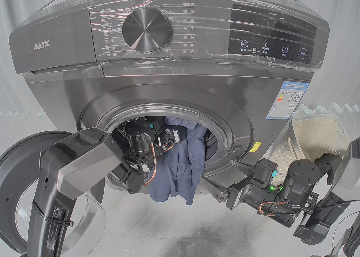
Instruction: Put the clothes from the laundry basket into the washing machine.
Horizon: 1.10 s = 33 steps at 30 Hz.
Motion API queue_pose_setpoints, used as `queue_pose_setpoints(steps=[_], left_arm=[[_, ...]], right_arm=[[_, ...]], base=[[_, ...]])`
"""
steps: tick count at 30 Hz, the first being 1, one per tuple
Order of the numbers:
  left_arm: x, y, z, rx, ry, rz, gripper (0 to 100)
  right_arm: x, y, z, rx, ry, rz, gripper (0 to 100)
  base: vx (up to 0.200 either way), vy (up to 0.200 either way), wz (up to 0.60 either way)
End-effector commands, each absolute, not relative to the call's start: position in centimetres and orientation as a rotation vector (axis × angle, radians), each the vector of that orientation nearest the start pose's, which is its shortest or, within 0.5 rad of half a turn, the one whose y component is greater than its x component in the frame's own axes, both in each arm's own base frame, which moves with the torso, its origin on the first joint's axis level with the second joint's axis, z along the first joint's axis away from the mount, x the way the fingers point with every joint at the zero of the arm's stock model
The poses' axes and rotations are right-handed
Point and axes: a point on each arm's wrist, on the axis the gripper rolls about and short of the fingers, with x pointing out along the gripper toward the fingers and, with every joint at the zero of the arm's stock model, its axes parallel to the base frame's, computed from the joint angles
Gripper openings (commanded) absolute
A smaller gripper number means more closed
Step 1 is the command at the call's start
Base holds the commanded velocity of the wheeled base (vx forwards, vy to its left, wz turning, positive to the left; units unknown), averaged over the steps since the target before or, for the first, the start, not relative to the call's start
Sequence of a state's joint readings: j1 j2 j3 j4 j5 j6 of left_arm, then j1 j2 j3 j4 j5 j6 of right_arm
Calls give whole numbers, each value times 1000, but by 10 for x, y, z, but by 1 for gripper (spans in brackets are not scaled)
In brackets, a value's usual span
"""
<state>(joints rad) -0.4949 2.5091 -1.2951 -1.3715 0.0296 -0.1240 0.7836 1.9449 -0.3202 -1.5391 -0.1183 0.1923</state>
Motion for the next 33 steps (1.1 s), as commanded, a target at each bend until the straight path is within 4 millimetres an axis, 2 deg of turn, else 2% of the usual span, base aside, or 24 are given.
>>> queue_pose_setpoints(steps=[1,5,8,16,17,24,28,31,33], left_arm=[[442,-217,49,-158,-101,-426,0],[472,-209,59,-169,-133,-340,0],[486,-207,69,-184,-175,-275,0],[485,-205,66,-183,-154,-270,0],[484,-205,65,-184,-149,-270,100],[480,-203,77,-231,-145,-272,100],[458,-201,80,-202,-26,-294,100],[447,-203,72,-183,45,-334,100],[429,-207,71,-166,117,-393,100]], right_arm=[[199,194,90,144,147,652,100],[200,194,89,143,150,648,100],[200,193,89,143,150,647,100],[201,194,89,143,150,645,100],[201,194,89,142,151,645,100],[202,197,92,149,136,653,100],[201,196,91,149,140,656,100],[201,197,91,150,139,656,100],[201,197,92,149,137,657,100]], base=[[0,0,0],[0,0,0],[0,0,0],[0,0,0],[0,0,0],[0,0,0],[0,0,0],[0,0,0],[0,0,0]])
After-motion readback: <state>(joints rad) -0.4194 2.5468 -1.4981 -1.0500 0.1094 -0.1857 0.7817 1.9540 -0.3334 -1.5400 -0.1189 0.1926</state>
